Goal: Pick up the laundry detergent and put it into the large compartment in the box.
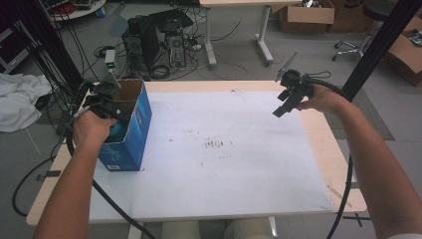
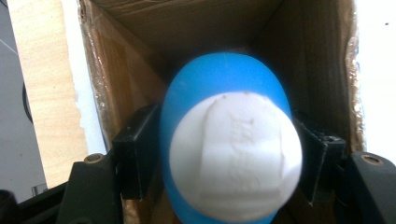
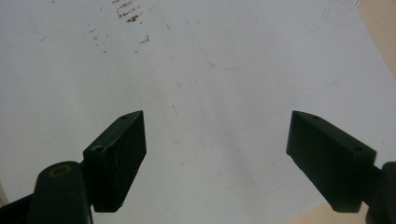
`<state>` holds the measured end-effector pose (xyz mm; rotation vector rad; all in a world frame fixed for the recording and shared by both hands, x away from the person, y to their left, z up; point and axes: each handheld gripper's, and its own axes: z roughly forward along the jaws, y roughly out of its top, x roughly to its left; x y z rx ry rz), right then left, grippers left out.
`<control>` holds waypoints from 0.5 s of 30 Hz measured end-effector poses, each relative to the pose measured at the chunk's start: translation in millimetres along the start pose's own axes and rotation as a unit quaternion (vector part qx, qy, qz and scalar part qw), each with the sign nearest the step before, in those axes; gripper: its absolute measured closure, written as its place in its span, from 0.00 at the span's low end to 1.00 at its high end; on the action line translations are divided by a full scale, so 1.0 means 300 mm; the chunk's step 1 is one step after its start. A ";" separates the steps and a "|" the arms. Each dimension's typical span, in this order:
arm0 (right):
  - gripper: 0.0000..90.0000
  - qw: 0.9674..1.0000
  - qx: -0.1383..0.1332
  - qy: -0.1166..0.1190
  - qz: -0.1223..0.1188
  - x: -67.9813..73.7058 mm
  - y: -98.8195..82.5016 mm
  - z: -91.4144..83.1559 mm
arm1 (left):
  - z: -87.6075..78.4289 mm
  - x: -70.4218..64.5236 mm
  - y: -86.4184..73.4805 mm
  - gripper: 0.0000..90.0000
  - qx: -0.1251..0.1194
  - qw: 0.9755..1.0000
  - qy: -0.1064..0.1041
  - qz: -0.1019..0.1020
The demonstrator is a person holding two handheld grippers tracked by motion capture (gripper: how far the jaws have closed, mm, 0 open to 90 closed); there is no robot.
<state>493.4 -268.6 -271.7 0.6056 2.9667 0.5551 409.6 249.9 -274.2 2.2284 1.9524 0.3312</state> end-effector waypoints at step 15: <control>0.22 1.000 0.006 0.000 -0.008 0.015 0.005 0.001 | -0.065 0.008 -0.009 0.33 -0.020 1.000 -0.006 0.004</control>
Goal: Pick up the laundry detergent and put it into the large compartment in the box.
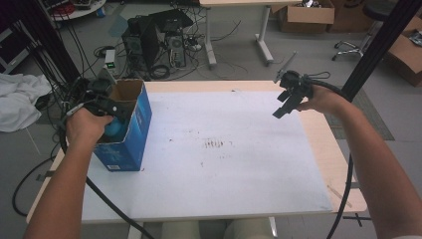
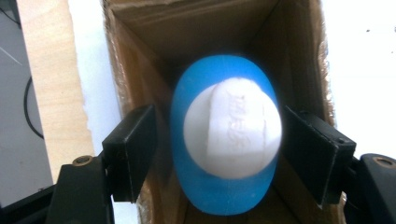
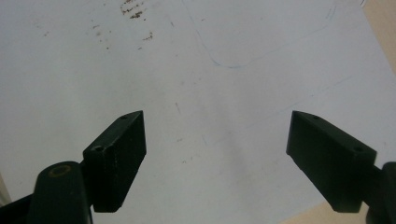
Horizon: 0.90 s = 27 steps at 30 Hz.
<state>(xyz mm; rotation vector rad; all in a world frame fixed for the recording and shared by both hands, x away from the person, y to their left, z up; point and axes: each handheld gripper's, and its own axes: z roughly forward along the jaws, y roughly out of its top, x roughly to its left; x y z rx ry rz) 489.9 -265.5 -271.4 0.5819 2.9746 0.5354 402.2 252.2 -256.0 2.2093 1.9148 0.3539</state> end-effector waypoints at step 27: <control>0.22 1.000 -0.002 -0.005 -0.003 0.016 0.000 -0.024 | -0.248 -0.196 0.048 0.28 -0.062 0.991 -0.054 0.110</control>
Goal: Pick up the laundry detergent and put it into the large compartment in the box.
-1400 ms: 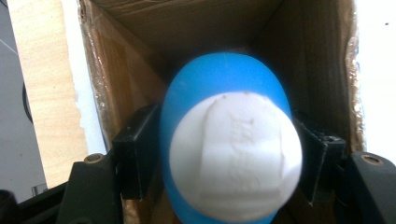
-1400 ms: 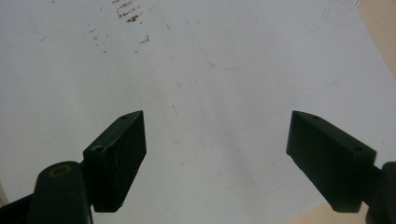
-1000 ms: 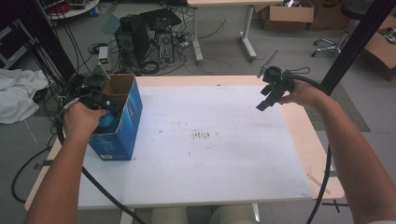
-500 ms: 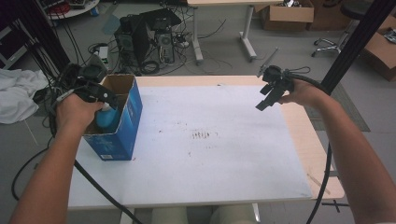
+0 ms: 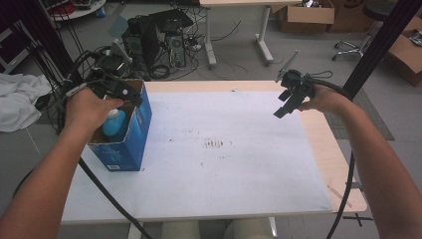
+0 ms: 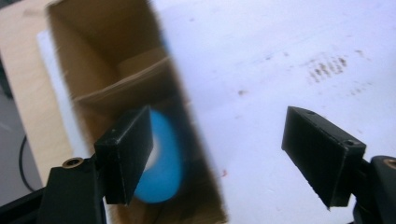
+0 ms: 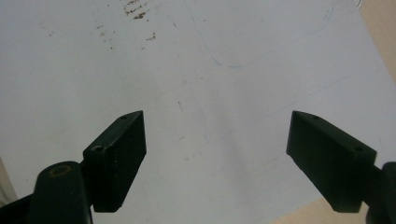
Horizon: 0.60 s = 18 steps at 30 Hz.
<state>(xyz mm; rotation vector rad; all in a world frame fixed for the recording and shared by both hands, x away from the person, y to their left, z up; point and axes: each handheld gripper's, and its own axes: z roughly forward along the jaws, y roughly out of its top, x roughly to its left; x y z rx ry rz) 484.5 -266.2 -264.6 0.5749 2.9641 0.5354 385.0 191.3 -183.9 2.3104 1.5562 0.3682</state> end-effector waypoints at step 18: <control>0.22 1.000 -0.004 0.001 -0.002 0.016 0.006 -0.011 | 0.030 -0.210 0.081 0.23 -0.007 0.993 -0.038 0.112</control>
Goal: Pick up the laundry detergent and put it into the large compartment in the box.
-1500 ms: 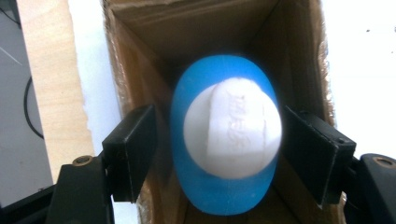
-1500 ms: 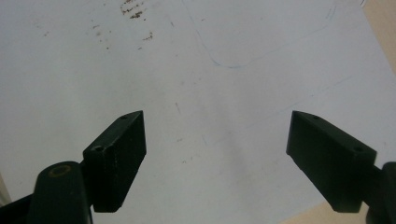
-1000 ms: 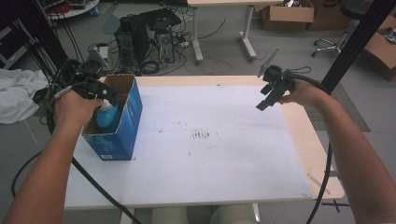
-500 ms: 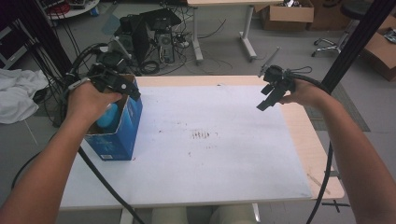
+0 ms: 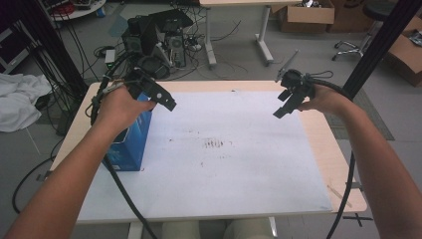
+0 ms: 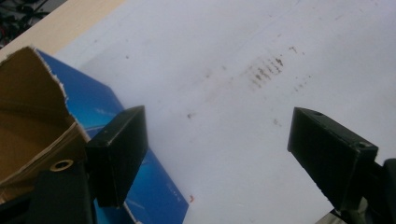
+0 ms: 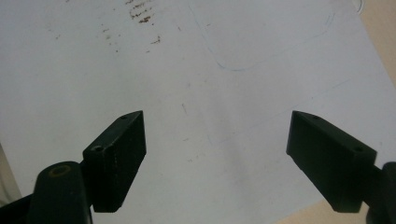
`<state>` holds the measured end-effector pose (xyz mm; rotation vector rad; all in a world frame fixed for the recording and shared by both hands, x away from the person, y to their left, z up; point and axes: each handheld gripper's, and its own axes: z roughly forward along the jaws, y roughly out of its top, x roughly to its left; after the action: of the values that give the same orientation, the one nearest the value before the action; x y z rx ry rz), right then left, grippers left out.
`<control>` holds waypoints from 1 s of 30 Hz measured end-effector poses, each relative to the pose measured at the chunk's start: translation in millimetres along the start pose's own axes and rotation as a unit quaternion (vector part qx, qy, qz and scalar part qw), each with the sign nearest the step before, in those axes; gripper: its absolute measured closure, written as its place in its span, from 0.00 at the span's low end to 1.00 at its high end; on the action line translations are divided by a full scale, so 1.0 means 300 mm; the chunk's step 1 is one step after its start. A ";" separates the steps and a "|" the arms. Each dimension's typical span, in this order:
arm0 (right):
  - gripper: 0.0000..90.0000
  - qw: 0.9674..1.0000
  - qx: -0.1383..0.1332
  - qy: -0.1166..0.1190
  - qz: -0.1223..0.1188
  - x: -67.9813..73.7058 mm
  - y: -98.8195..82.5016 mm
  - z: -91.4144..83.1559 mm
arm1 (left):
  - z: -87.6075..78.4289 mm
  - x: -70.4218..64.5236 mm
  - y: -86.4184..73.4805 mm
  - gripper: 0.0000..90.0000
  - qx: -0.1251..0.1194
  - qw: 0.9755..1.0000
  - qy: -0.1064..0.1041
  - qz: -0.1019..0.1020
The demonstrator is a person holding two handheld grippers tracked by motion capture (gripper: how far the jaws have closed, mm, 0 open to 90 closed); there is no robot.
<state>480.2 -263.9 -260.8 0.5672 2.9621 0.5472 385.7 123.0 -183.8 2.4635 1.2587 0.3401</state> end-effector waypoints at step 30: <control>0.22 1.000 -0.003 0.008 -0.004 0.022 0.011 0.014 | 0.148 -0.240 0.076 0.22 0.044 0.973 -0.069 0.215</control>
<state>475.9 -257.1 -263.5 0.5520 2.9748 0.5614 377.1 43.2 -218.4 2.7709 0.6909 0.2178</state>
